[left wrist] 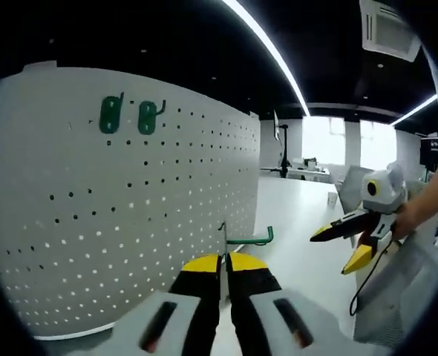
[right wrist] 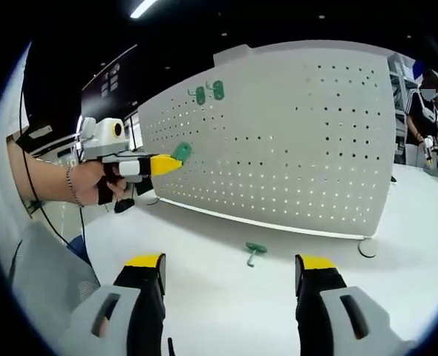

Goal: Insert the hook assembly into the mounting plate slot until the hook locks in place.

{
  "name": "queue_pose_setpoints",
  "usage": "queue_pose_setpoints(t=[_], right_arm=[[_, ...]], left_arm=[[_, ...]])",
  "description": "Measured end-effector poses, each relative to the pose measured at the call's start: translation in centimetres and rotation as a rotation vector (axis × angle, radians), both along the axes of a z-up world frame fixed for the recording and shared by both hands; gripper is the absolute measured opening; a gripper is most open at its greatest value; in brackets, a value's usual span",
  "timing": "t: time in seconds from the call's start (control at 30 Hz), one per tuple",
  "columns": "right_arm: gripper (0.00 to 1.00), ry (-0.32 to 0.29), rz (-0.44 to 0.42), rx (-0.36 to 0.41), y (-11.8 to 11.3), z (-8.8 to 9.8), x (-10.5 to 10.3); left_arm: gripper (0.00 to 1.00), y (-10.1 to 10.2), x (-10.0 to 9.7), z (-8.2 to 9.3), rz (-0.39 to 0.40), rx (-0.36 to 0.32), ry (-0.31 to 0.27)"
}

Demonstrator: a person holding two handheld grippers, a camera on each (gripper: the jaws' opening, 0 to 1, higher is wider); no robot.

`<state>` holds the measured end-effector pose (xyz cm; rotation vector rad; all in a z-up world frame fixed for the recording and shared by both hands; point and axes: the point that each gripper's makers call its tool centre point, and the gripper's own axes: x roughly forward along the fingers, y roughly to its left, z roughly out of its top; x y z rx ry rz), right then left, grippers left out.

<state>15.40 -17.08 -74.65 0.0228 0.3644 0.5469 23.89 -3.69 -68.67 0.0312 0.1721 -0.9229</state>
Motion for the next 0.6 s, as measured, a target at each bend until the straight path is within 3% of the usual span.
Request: queue_pose_setpoints(t=[0.47, 0.6], right_arm=[[0.68, -0.006, 0.002, 0.003, 0.1, 0.3, 0.0], [0.68, -0.004, 0.003, 0.002, 0.1, 0.1, 0.0]], left_arm=[[0.02, 0.2, -1.0, 1.7, -0.001, -0.03, -0.024], [0.02, 0.5, -0.9, 2.4, 0.007, -0.07, -0.016]])
